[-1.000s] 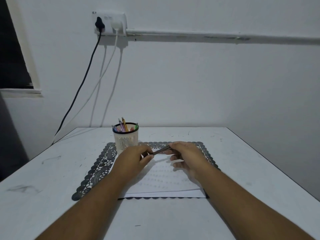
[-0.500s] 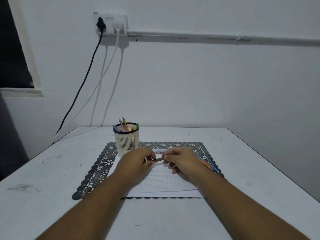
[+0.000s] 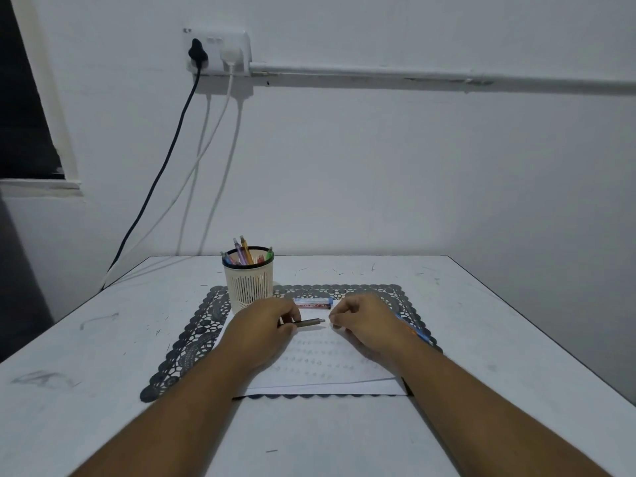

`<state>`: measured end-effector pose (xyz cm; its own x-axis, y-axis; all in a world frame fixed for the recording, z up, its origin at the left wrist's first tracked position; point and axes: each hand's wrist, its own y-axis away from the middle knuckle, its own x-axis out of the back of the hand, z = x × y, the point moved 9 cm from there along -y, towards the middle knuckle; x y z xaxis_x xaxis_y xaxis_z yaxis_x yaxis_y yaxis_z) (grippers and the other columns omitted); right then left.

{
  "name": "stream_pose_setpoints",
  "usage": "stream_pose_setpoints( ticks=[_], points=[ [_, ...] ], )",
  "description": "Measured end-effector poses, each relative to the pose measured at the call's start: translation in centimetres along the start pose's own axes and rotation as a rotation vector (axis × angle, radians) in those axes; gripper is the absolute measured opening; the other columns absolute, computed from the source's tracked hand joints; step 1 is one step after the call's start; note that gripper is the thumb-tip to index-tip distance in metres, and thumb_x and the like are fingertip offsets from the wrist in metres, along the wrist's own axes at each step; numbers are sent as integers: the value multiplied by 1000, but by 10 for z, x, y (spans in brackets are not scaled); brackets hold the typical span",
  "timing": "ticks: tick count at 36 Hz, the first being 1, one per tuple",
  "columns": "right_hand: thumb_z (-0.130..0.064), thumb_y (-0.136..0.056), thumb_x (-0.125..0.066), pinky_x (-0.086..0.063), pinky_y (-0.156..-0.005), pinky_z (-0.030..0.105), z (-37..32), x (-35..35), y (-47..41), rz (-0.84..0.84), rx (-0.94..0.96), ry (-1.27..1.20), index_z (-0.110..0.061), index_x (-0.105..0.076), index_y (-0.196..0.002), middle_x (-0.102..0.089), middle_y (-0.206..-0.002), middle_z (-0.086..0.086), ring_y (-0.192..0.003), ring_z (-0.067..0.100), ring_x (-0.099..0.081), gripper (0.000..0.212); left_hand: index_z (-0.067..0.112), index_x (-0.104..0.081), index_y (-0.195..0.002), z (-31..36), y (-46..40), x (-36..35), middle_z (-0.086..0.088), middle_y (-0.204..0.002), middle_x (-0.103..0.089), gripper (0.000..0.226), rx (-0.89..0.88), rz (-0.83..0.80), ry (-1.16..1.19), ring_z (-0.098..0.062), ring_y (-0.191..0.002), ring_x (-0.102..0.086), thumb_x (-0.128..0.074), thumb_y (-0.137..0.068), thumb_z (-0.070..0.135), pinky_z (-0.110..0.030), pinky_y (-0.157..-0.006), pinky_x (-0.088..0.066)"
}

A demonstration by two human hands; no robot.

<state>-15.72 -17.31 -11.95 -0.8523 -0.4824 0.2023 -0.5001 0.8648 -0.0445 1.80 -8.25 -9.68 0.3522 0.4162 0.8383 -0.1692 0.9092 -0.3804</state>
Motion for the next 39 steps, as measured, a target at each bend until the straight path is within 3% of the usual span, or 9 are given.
stream_pose_setpoints(
  ticks=[7,11,13,15,17,22,24,28,39],
  points=[
    [-10,-88,-76,-49,-57,17,-5,4,2,22,62,352,-16,-82,-82,-77,-77,-2,-67,6,-66,10,33,-69,-92,0,0,-1,20,-88,-63,7,-1,-29,-15,-2,-81,-58,-70,-91,26,-27,-69,-51],
    [-19,-90,-77,-49,-65,10,-9,3,-3,7,100,511,-22,-85,-93,-79,-88,-12,-80,-1,-70,8,33,-69,-91,2,0,-2,18,-90,-62,7,-14,-49,-40,-1,-82,-57,-71,-91,26,-26,-70,-49],
    [-17,-90,-78,-53,-74,14,-7,6,-4,19,85,498,-21,-84,-93,-78,-92,-11,-86,1,-70,9,33,-69,-90,1,-1,-2,18,-90,-62,7,-14,-49,-43,-1,-82,-57,-71,-91,26,-25,-69,-48],
    [-9,-88,-77,-61,-86,31,-1,11,-4,36,54,372,-20,-84,-85,-78,-88,-4,-90,14,-74,13,33,-70,-91,1,-1,-2,18,-91,-62,7,-11,-50,-45,-1,-83,-57,-71,-91,26,-25,-69,-48],
    [1,-88,-73,-61,-84,38,2,15,-1,61,28,230,-16,-82,-80,-76,-86,7,-88,24,-74,21,33,-70,-92,0,-1,-2,18,-91,-62,6,-7,-52,-45,0,-83,-57,-71,-92,27,-25,-70,-49],
    [8,-94,-63,-56,-75,18,-8,17,2,79,85,172,2,-77,-92,-67,-86,12,-82,17,-61,15,32,-70,-92,2,-1,-1,18,-91,-62,7,-15,-41,-36,0,-83,-57,-70,-91,26,-23,-68,-46],
    [1,-94,-65,-56,-82,25,-13,18,3,83,114,172,-3,-77,-89,-68,-85,13,-79,16,-61,14,32,-70,-93,2,-1,-1,18,-91,-62,6,-18,-37,-31,0,-82,-56,-70,-92,26,-23,-66,-45],
    [-10,-89,-75,-57,-72,24,-22,8,12,17,181,270,-18,-79,-82,-75,-89,7,-76,8,-66,11,32,-69,-92,5,1,1,19,-89,-61,7,-38,-29,-9,-1,-81,-57,-71,-91,26,-29,-71,-51],
    [-19,-89,-73,-59,-69,54,-25,-4,13,14,167,435,-27,-78,-78,-73,-80,-8,-83,28,-72,15,33,-67,-91,10,2,4,19,-90,-61,11,-42,-6,18,-3,-82,-57,-69,-90,22,-30,-71,-51]
  ],
)
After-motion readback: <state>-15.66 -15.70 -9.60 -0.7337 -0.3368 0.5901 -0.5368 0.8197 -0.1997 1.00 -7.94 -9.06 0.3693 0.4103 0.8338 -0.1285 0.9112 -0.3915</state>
